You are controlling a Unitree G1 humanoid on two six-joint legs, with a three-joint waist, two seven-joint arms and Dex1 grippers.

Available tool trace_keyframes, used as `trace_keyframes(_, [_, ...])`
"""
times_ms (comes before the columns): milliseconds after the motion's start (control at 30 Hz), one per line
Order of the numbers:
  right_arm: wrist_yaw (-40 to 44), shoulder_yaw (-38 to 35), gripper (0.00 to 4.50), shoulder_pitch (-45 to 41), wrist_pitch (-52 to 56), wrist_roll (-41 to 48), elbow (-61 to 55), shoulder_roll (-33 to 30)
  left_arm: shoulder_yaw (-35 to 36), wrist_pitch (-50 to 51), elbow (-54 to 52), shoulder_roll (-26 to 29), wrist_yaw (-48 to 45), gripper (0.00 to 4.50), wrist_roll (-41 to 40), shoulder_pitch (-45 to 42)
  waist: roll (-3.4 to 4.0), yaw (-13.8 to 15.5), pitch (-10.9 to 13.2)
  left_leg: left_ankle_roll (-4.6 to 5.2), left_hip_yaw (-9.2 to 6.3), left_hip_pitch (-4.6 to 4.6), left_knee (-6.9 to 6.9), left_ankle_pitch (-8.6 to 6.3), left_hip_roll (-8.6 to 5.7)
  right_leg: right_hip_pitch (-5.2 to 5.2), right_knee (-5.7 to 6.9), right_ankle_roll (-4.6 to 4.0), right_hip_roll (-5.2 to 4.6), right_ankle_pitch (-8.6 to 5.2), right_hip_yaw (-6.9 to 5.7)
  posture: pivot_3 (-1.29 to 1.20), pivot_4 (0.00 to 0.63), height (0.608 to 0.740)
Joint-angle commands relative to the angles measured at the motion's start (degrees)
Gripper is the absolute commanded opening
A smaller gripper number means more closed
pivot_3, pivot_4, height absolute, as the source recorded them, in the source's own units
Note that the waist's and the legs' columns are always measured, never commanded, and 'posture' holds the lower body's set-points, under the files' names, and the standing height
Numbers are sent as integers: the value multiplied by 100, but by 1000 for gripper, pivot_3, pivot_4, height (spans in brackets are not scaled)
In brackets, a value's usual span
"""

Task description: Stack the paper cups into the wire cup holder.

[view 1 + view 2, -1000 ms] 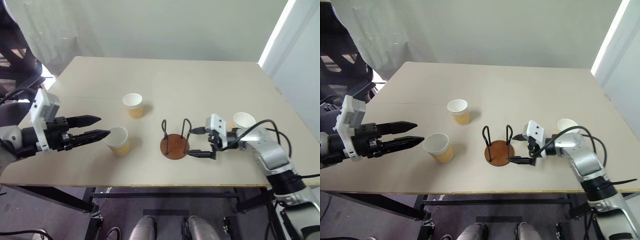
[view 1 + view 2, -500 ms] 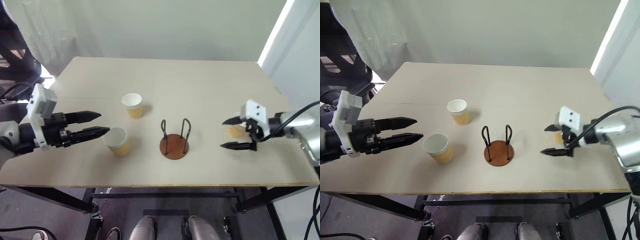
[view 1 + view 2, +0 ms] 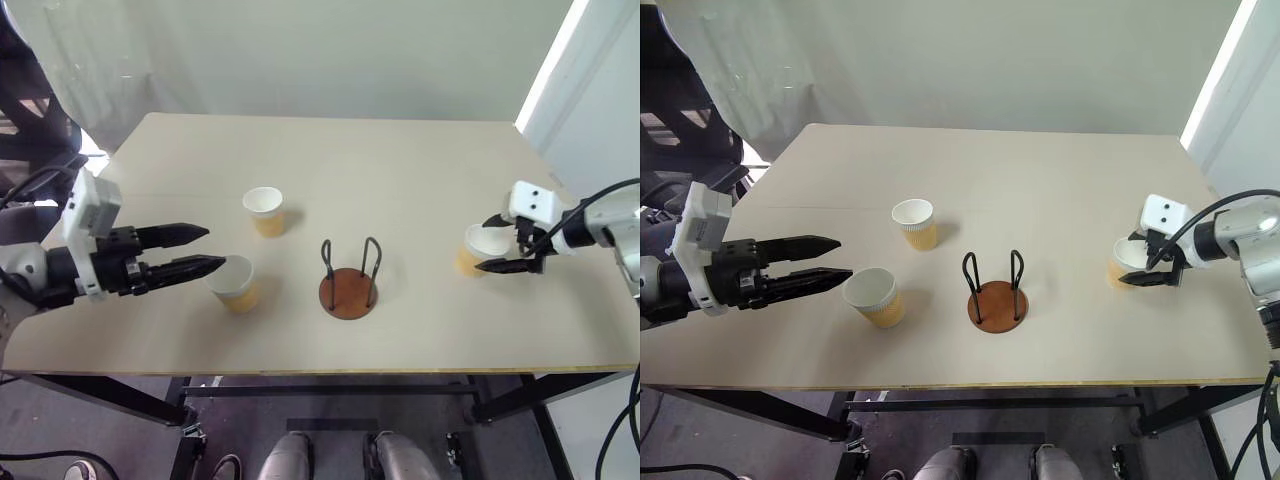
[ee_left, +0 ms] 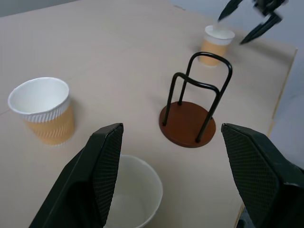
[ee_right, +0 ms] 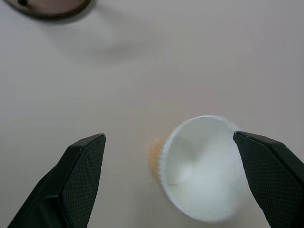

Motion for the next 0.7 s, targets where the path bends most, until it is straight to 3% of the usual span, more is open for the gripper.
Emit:
trace_keyframes(33, [54, 12, 4454, -215, -338, -280, 285, -19, 343, 29, -185, 59, -22, 3547, -99, 104, 1, 2, 1, 2, 0, 1, 0, -1, 0, 0, 0, 0, 0, 0, 0, 0, 150, 740])
trace_keyframes(433, [-88, 294, 4454, -332, -810, -938, 1000, 564, 573, 105, -376, 43, 130, 3547, -179, 285, 2, 2, 1, -24, 0, 4, 0, -19, 2, 1, 3, -9, -1, 6, -2, 0, 150, 740])
trace_keyframes(533, [-111, 291, 3858, -369, -892, -1034, 1139, 642, 671, 82, -449, -30, 186, 3547, -305, 255, 2, 3, 1, -25, 0, 4, 0, -20, 2, 1, 4, -11, -2, 7, -2, 0, 150, 740])
trace_keyframes(700, [-123, 272, 2109, -431, -1003, -1156, 1314, 732, 739, -236, -740, -302, 124, 3547, -303, 447, 3, 2, 2, -62, 1, 6, 0, -42, 2, 1, 4, -11, -2, 9, -2, 0, 150, 740])
